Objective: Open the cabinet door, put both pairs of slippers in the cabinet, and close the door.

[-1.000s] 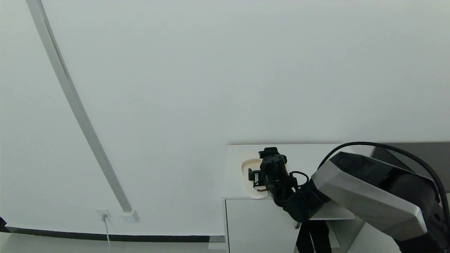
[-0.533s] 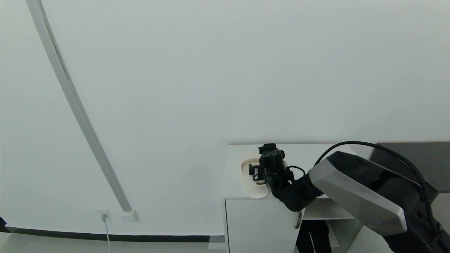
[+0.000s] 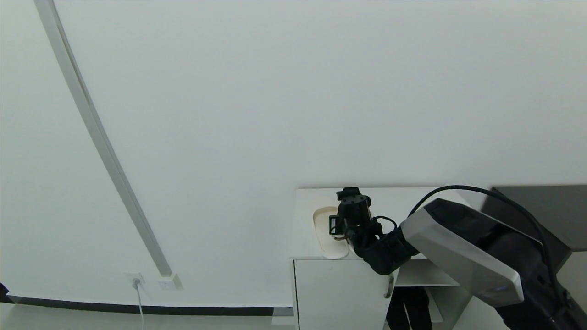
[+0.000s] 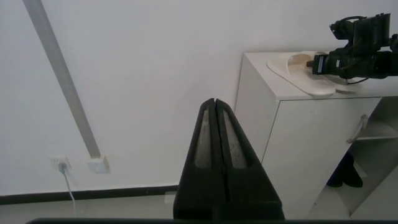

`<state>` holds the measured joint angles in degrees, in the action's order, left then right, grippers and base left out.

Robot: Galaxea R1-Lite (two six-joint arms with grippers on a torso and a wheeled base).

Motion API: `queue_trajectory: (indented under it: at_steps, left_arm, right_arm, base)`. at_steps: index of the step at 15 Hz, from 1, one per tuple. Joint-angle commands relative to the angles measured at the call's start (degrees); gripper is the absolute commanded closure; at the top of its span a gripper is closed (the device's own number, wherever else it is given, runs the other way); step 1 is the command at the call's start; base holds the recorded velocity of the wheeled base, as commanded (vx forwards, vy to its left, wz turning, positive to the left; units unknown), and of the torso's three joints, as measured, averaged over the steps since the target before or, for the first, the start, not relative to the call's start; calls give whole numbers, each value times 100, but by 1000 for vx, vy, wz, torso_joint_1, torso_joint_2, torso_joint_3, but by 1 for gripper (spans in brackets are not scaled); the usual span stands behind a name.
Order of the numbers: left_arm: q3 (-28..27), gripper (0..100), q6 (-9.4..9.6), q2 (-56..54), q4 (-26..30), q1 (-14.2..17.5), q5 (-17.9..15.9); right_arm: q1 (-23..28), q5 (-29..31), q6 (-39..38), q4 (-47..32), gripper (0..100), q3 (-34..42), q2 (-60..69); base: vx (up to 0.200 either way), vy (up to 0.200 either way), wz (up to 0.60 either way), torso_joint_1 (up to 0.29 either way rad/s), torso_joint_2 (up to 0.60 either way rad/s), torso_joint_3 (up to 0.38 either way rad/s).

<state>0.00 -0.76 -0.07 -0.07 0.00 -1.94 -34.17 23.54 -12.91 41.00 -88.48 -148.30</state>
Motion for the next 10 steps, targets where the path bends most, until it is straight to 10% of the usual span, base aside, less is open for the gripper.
queue_trajectory:
  at_steps: [1,10]
  left_arm:
    - [0,100,-4,7,-1,0,0]
    - [0,100,5,7,-1,0,-8]
  right_arm:
    - [51,-51,-10,22,100,182,310]
    - [-485,-596,122,1596,100,4304,3158]
  base:
    - [0,0,0,0,0,0]
    - [0,0,0,0,0,0]
